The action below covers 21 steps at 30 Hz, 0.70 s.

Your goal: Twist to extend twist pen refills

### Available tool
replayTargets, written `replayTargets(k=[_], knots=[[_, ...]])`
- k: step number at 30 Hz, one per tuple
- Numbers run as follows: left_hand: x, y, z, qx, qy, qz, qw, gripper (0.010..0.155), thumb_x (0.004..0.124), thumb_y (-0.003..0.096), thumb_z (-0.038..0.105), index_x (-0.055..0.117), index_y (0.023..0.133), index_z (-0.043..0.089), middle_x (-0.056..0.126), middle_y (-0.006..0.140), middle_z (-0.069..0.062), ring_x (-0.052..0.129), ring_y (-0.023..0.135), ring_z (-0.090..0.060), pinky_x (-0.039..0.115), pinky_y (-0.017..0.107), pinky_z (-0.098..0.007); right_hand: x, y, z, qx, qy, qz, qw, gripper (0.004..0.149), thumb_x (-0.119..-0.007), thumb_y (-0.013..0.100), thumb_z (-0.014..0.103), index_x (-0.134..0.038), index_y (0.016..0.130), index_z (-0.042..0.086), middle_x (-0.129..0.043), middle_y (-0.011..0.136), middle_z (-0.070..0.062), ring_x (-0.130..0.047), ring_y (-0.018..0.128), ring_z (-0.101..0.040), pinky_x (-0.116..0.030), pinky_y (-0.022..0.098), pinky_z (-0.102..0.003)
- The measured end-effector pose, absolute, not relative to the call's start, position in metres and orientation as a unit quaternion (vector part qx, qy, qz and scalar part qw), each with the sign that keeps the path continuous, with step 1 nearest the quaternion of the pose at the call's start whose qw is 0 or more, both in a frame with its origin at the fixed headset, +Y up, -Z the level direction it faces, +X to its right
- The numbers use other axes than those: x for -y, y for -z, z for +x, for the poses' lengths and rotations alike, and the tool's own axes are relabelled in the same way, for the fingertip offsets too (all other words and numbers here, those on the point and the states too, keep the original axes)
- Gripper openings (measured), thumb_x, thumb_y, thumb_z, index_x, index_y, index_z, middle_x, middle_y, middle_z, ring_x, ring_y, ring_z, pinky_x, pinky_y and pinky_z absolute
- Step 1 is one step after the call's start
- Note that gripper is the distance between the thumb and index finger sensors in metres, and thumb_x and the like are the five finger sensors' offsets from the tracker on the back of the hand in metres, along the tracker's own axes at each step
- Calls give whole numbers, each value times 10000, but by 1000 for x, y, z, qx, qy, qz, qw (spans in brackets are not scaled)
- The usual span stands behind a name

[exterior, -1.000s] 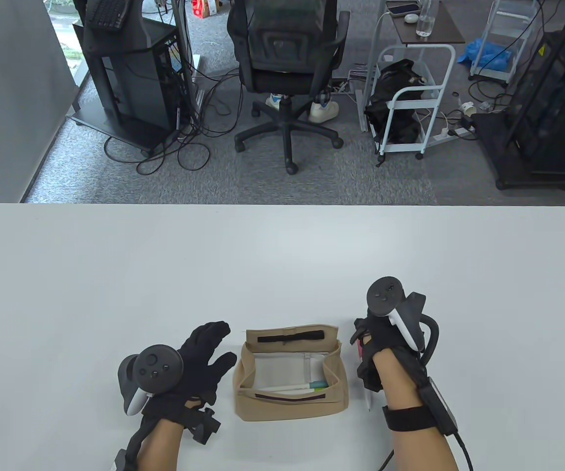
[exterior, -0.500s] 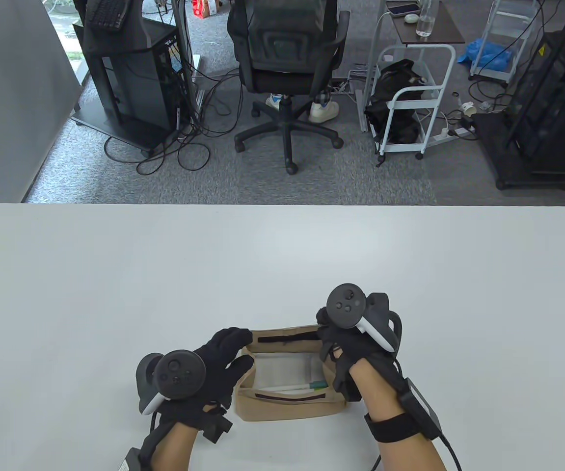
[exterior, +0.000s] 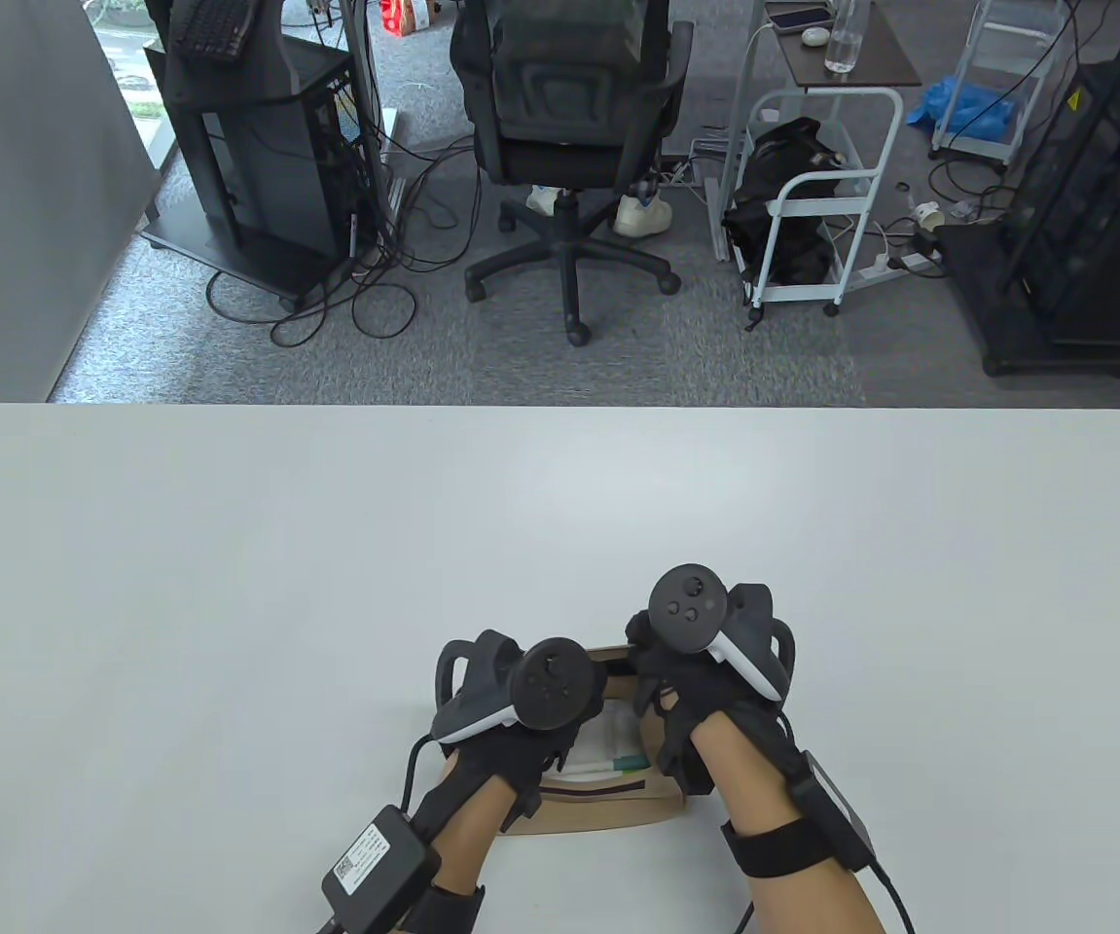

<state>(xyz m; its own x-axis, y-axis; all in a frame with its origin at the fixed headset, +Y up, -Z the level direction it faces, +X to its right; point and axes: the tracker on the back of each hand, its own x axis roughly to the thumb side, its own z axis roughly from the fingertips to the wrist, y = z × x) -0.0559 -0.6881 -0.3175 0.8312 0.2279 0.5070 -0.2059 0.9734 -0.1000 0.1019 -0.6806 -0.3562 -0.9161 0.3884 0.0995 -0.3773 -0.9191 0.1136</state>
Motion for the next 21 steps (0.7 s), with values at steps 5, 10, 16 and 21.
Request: replayTargets(k=[5, 10, 16, 21], knots=[[708, 319, -48, 261, -54, -54, 962, 430, 964, 375, 297, 994, 751, 91, 1053, 699, -193, 1183, 510, -352, 977, 351, -466, 680, 356, 101, -45, -979, 60, 187, 428, -923, 441, 229, -905, 829, 49, -958, 789, -238, -853, 731, -517, -619, 578, -724], [729, 314, -42, 251, -9, -99, 963, 492, 972, 366, 301, 947, 811, 93, 1010, 767, -197, 1150, 584, -363, 954, 406, -470, 680, 356, 101, -43, -981, 56, 182, 425, -922, 441, 231, -908, 826, 53, -960, 785, -241, -853, 730, -517, -620, 578, -723], [743, 307, -38, 234, 39, -134, 962, 621, 990, 340, 347, 872, 891, 89, 932, 855, -205, 1081, 686, -378, 904, 488, -488, 681, 356, 101, -40, -981, 55, 183, 423, -923, 441, 236, -909, 825, 59, -964, 783, -233, -859, 726, -513, -622, 578, -721], [748, 304, -35, 229, 65, -141, 961, 602, 983, 342, 343, 882, 880, 92, 941, 843, -199, 1066, 685, -375, 891, 495, -498, 682, 356, 102, -39, -981, 55, 184, 422, -925, 438, 238, -911, 823, 64, -966, 780, -228, -862, 724, -510, -624, 579, -720]])
